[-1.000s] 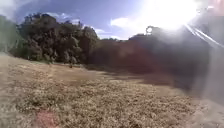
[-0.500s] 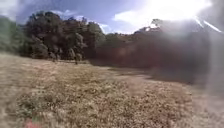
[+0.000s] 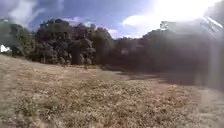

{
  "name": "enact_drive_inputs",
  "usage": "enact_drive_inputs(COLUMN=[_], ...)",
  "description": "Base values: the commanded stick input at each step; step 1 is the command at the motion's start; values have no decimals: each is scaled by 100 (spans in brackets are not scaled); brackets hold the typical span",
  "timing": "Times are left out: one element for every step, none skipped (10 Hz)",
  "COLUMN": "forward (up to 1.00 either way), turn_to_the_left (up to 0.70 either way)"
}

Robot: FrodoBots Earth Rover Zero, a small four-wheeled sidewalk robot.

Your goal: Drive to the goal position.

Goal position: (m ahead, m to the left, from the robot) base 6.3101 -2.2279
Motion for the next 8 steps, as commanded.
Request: enact_drive_inputs(forward=[70,70,70,70,70,70,70,70], turn_to_the_left=[0,0,0,0,0,0,0,0])
